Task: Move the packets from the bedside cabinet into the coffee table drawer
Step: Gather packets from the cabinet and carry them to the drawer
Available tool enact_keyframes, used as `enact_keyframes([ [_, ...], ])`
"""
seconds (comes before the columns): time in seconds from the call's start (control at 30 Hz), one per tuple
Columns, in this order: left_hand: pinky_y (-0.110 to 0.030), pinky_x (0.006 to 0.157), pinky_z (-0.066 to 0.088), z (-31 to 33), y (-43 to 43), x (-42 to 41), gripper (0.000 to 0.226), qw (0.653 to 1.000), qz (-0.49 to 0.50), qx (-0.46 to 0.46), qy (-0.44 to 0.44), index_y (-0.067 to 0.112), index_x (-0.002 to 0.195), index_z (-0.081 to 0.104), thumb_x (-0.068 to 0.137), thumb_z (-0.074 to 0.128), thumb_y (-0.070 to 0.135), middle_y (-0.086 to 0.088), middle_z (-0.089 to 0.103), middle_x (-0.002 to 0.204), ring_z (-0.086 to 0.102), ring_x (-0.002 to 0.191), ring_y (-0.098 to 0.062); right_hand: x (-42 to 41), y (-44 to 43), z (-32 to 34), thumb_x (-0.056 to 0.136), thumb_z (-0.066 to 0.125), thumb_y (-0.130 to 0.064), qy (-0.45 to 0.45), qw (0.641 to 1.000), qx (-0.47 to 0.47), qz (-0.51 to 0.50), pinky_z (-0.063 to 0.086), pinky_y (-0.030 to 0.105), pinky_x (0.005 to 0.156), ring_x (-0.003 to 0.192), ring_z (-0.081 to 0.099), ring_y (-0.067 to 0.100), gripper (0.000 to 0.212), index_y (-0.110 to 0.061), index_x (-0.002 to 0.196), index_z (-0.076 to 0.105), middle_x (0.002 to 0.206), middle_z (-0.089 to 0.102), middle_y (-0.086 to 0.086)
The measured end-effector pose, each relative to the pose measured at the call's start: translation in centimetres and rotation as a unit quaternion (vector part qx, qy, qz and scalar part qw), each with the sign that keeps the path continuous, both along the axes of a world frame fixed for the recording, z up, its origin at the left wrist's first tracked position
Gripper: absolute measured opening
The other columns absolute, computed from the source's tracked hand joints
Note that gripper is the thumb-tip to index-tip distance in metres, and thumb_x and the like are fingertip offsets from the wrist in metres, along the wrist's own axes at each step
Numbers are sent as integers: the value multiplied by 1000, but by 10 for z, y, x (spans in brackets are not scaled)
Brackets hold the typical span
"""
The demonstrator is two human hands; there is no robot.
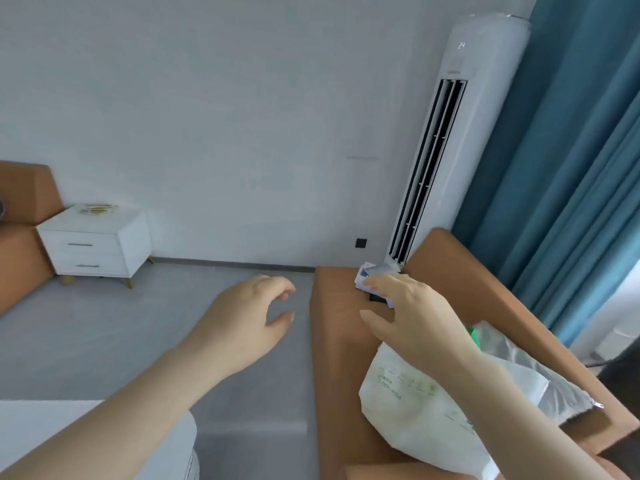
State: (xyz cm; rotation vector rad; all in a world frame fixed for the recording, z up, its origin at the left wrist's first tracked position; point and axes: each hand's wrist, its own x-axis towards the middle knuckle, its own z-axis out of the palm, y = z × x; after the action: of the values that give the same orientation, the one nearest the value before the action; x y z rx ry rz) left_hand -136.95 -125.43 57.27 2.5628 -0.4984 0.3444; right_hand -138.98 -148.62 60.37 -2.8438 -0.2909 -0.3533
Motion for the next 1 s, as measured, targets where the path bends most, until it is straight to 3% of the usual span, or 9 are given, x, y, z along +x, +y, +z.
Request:
enact_keyframes([
  [0.23, -17, 87, 40, -17, 30, 99, 33, 999, 45, 2, 11, 26, 120, 58, 88, 62, 32, 16, 60, 114, 56, 108, -6, 116, 31, -8, 90, 56, -35, 8, 999, -5, 42, 48, 32, 90, 112, 57, 12, 45, -29, 134, 50, 129, 57, -11],
  [0.33, -17, 86, 40, -14, 52, 150, 34, 998, 61, -12, 10, 27, 121, 57, 88, 62, 33, 18, 59, 115, 56, 109, -5, 171, 50, -5, 90, 55, -37, 22, 999, -8, 48, 45, 27, 84, 109, 57, 10, 45, -30, 135, 49, 127, 57, -11],
  [0.47, -16, 84, 38, -9, 82, 220, 34, 997, 73, -8, 9, 30, 122, 55, 89, 59, 34, 21, 58, 116, 55, 109, -3, 246, 81, -4, 90, 55, -37, 12, 998, -6, 60, 46, 30, 91, 112, 56, 11, 45, -27, 134, 50, 126, 58, -9],
  [0.73, -22, 89, 44, -11, 125, 338, 34, 995, 100, -26, 0, 29, 120, 55, 88, 61, 33, 18, 60, 113, 55, 108, -4, 383, 136, -22, 88, 57, -36, 16, 995, 7, 96, 48, 29, 83, 104, 59, 12, 42, -28, 129, 53, 115, 62, -9],
  [1.0, -19, 84, 42, -24, 160, 463, 34, 986, 161, -29, 17, 29, 122, 55, 88, 60, 33, 18, 60, 115, 55, 108, -3, 534, 171, -37, 90, 56, -36, 30, 986, 9, 162, 46, 23, 84, 107, 56, 6, 42, -28, 131, 50, 117, 60, -12],
])
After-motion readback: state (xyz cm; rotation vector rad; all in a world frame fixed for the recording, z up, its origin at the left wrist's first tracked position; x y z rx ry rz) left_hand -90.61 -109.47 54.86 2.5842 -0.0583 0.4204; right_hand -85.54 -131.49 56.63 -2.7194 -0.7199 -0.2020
